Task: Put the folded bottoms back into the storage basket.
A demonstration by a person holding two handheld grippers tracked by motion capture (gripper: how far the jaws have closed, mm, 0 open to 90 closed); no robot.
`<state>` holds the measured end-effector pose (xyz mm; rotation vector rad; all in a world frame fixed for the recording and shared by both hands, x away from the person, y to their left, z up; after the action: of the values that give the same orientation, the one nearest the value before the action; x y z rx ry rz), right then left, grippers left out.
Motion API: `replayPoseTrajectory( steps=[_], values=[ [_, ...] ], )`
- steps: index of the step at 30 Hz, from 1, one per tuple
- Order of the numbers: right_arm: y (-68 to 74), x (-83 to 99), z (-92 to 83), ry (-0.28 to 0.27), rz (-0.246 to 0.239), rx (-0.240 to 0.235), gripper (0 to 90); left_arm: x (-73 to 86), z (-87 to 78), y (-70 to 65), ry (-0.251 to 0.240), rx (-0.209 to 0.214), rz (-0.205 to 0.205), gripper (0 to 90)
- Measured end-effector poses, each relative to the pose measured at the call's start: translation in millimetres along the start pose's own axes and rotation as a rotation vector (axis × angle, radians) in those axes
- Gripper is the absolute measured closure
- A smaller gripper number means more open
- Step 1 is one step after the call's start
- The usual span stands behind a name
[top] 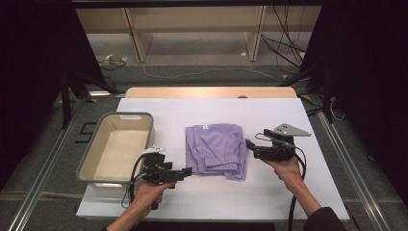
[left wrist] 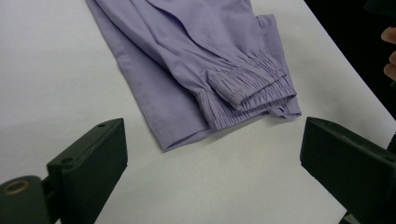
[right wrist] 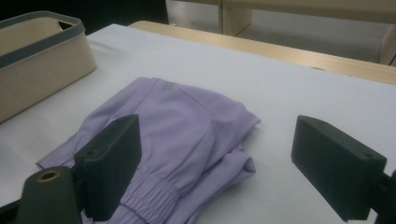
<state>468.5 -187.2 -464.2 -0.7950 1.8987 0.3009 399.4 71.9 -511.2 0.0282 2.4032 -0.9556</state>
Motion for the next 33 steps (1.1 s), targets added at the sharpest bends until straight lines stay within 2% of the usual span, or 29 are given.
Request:
replayPoseTrajectory(
  steps=[5, 9, 14, 24, 27, 33],
  values=[
    [-5.1, 2.5, 9.0, 0.019, 0.013, -0.002, 17.1, -0.6, 6.9, 3.0, 0.025, -0.005, -0.045, 7.6],
    [-9.1, 4.5, 16.8, 0.035, 0.026, -0.006, 17.1, -2.2, 10.9, 5.1, 0.033, -0.018, -0.046, 7.7],
    [-13.4, 5.6, 26.0, 0.050, 0.038, -0.006, 17.1, -2.4, 18.0, 5.9, 0.051, -0.023, -0.071, 7.7],
    [-19.8, 8.0, 47.4, 0.102, 0.078, -0.049, 17.1, -4.9, 30.3, 11.8, 0.083, -0.059, -0.107, 7.7],
    [-21.5, 13.9, 58.3, 0.138, 0.097, -0.066, 17.2, -5.8, 34.8, 13.0, 0.090, -0.067, -0.123, 7.7],
    [-22.2, 15.0, 68.1, 0.159, 0.096, -0.073, 17.4, -10.3, 41.8, 13.9, 0.087, -0.091, -0.120, 7.9]
  ],
)
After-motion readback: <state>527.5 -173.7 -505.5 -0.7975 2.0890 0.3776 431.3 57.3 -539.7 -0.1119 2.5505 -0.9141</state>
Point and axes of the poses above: each handheld gripper's, and its own axes: z roughly forward along the jaws, x roughly out of its underside, y roughly to its left, the point moved 10 cm from there along z, roughly forward along the jaws, and after that the axes turned 14 degrees about -z, right-handed, at the moved point
